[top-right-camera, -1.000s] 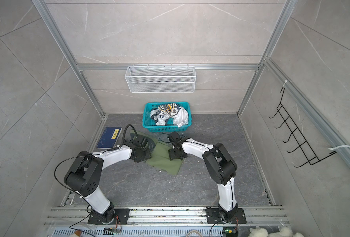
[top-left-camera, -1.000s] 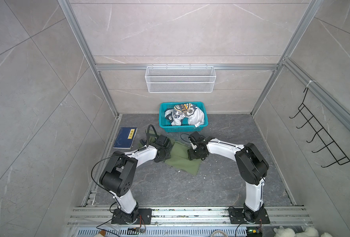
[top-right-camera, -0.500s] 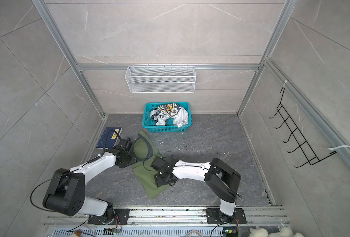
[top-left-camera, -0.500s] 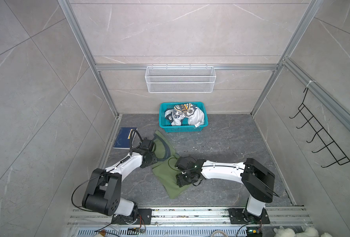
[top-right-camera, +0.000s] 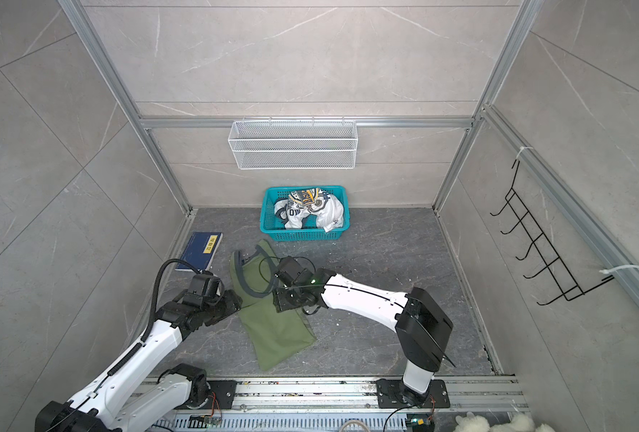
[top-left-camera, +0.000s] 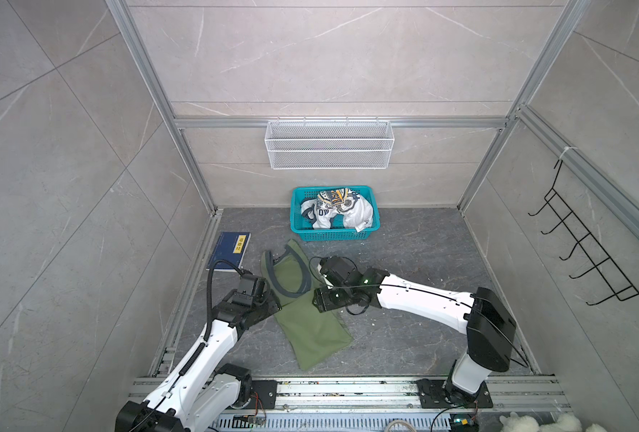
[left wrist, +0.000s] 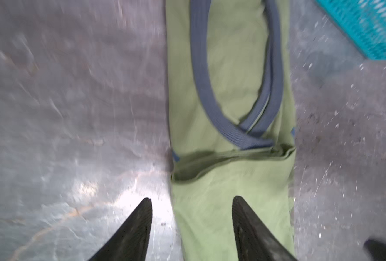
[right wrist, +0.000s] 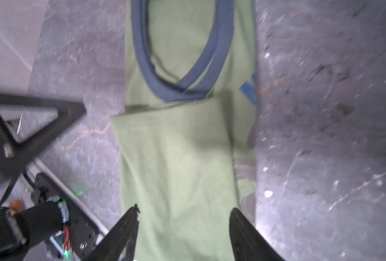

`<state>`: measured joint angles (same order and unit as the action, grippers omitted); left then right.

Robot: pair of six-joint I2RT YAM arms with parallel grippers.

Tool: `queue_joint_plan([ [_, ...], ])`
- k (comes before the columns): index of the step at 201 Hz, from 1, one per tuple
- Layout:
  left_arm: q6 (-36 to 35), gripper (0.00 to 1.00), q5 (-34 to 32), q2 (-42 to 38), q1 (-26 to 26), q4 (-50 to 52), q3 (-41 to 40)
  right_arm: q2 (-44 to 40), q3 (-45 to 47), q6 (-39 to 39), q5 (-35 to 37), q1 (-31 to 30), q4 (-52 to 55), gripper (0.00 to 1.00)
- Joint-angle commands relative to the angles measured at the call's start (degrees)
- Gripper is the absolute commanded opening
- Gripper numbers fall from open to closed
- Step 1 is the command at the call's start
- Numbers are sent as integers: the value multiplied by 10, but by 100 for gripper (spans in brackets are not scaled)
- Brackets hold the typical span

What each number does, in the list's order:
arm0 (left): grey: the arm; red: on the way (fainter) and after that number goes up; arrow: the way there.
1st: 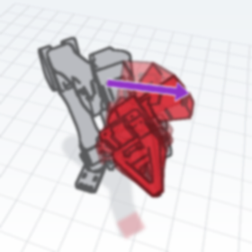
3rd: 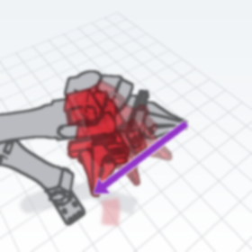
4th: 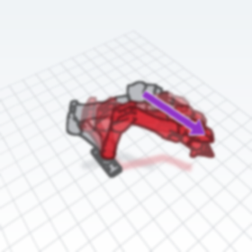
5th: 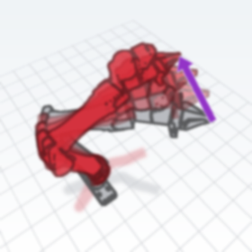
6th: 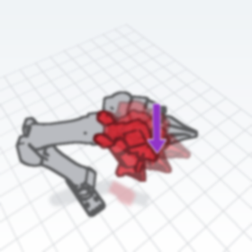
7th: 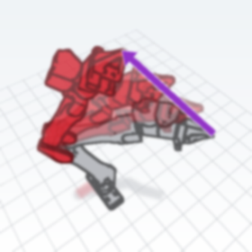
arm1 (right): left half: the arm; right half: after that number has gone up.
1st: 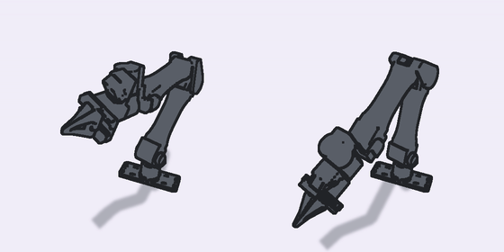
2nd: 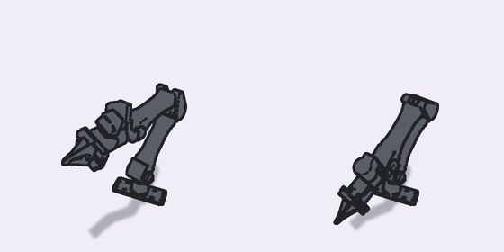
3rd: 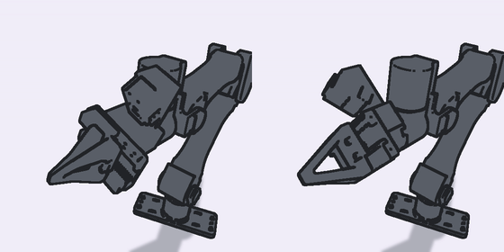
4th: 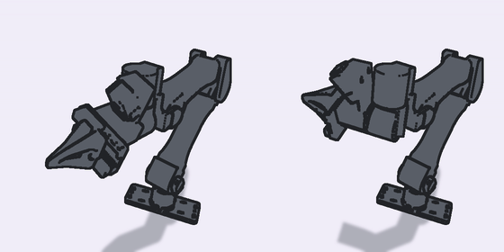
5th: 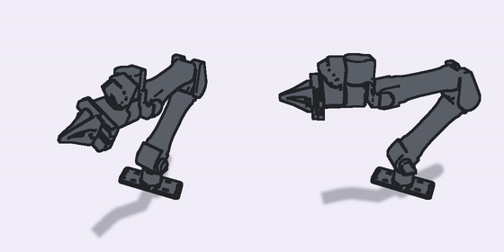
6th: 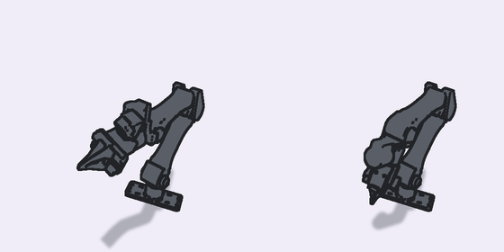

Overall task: Fold and stack tank tops
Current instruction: Rotate the tank top at the center of the table.

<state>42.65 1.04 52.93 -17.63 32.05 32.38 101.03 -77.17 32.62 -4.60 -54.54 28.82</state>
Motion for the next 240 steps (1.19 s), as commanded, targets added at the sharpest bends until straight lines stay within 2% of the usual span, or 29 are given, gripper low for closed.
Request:
queue_joint_plan([
  [1, 38, 59, 64, -1, 1, -34, -24, 51, -35, -53, -46, 23, -7, 63],
  [49, 31, 58, 69, 43, 1, -82, -41, 132, -85, -83, -97, 47, -25, 59],
  [91, 27, 50, 82, 81, 1, -112, -42, 179, -105, -89, -94, 48, -28, 55],
  [148, 17, 44, 76, 116, 1, -123, -44, 195, -107, -92, -95, 48, -33, 44],
  [208, 12, 26, 74, 128, 1, -125, -37, 180, -102, -97, -74, 48, -27, 22],
  [240, 10, 9, 78, 134, 1, -124, -27, 170, -100, -98, -67, 47, -26, 10],
])
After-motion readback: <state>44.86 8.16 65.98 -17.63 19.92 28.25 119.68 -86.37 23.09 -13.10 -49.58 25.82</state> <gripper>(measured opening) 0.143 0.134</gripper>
